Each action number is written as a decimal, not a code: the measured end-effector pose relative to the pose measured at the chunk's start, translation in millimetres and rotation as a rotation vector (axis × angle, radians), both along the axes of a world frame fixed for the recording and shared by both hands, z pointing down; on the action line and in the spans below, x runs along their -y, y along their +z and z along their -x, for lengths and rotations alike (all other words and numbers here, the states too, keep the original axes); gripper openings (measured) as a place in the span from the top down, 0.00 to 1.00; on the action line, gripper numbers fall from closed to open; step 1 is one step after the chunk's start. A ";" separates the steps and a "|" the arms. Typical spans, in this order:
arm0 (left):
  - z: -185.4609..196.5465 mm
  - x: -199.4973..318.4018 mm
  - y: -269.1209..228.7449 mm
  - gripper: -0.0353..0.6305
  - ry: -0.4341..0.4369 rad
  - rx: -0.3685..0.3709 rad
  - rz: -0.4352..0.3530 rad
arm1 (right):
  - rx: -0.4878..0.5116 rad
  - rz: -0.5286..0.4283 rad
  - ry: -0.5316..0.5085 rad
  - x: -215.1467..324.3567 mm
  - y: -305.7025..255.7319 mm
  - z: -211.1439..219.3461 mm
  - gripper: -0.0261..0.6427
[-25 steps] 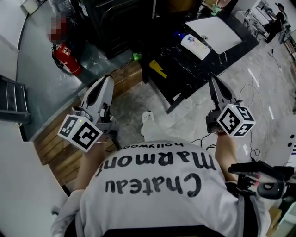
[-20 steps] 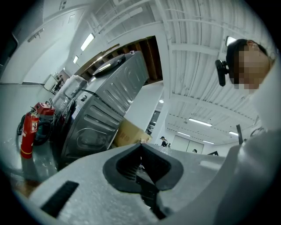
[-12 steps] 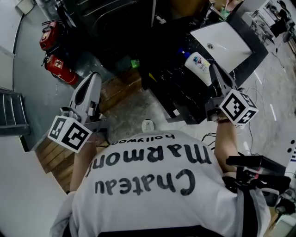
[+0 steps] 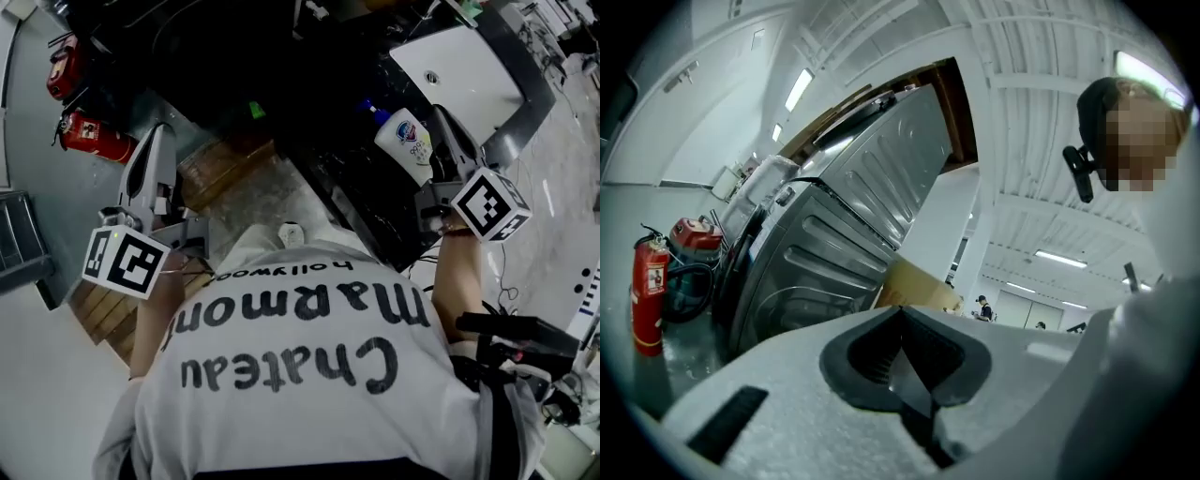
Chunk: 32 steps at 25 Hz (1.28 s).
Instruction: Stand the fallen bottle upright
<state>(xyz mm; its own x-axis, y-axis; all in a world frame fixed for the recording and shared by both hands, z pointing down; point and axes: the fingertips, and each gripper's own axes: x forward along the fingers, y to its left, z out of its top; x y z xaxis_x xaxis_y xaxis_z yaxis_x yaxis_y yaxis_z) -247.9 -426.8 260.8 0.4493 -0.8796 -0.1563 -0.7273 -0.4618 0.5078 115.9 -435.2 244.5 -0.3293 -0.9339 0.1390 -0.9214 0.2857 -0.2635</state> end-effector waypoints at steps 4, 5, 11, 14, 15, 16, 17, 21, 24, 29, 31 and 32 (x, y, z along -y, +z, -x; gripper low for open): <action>6.5 12.1 -8.4 0.92 -0.009 -0.037 -0.032 | 0.031 -0.008 -0.029 -2.0 -10.4 6.0 0.92; 9.6 10.2 -8.7 0.92 -0.013 -0.039 -0.040 | 0.031 -0.012 -0.047 -4.0 -12.8 9.5 0.93; 24.4 -16.4 -3.6 0.92 -0.090 -0.065 -0.068 | -0.180 -0.011 -0.303 -9.1 -11.7 55.3 0.93; 16.7 -11.9 -3.7 0.92 -0.059 -0.040 -0.073 | -0.354 0.018 -0.391 -24.1 4.6 61.8 0.93; 15.6 -11.1 -2.6 0.92 -0.054 -0.035 -0.068 | -0.402 0.045 -0.425 -26.4 12.8 63.9 0.93; 15.1 -11.3 -1.3 0.92 -0.048 -0.032 -0.061 | -0.453 0.078 -0.463 -27.9 22.2 66.6 0.93; 14.3 -12.2 0.3 0.92 -0.039 -0.027 -0.053 | -0.511 0.113 -0.501 -29.0 32.5 69.3 0.93; 8.8 -15.3 9.1 0.92 0.004 0.016 -0.014 | -0.734 0.240 -0.649 -28.4 71.6 78.7 0.92; 6.2 -18.0 15.0 0.92 0.014 0.034 -0.002 | -0.859 0.305 -0.745 -26.5 93.2 80.3 0.92; -9.5 -20.5 24.3 0.92 0.067 0.048 0.031 | -0.986 0.478 -0.902 -42.9 125.1 64.8 0.70; -15.7 -22.7 27.5 0.92 0.085 0.062 0.046 | -1.025 0.554 -0.959 -49.9 138.4 54.6 0.69; -17.3 -24.1 29.6 0.92 0.089 0.066 0.055 | -1.040 0.585 -0.981 -50.8 143.8 50.4 0.69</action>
